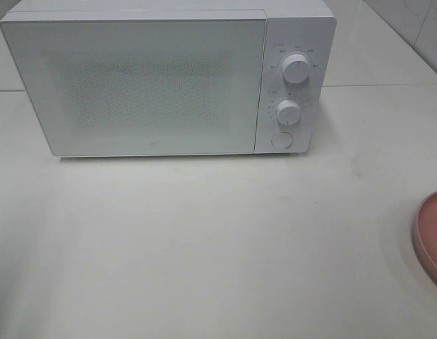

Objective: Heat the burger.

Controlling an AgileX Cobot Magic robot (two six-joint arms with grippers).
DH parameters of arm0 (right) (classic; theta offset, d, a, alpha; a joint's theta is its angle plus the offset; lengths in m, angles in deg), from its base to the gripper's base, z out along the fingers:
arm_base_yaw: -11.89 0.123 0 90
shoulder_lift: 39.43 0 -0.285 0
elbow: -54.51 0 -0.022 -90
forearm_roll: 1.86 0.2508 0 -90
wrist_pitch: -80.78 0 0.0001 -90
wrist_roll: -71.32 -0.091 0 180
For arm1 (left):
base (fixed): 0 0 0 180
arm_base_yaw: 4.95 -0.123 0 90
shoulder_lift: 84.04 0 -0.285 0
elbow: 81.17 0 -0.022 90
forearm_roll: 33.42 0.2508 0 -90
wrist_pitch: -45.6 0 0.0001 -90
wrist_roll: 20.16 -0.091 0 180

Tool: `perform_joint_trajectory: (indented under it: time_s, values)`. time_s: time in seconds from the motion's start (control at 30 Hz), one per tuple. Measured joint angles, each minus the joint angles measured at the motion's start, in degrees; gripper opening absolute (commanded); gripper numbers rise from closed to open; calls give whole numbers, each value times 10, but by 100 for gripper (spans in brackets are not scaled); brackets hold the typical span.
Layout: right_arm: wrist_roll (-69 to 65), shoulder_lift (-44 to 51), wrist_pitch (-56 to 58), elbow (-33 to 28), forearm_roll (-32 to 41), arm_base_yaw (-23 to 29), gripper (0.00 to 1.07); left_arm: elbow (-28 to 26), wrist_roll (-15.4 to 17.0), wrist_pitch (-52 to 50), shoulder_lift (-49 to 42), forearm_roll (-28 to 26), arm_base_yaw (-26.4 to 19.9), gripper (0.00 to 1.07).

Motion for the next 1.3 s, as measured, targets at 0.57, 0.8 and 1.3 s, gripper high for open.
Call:
perform_joint_trajectory:
  time_s: [0.57,0.8,1.3]
  values:
    - [0,0,0,0,0,0,75,19,2,24,-246,10,0,101]
    - [0,0,0,0,0,0,75,19,2,24,-350,12,0,101]
    - [0,0,0,0,0,0,75,20,2,25,-392,-3,0,101]
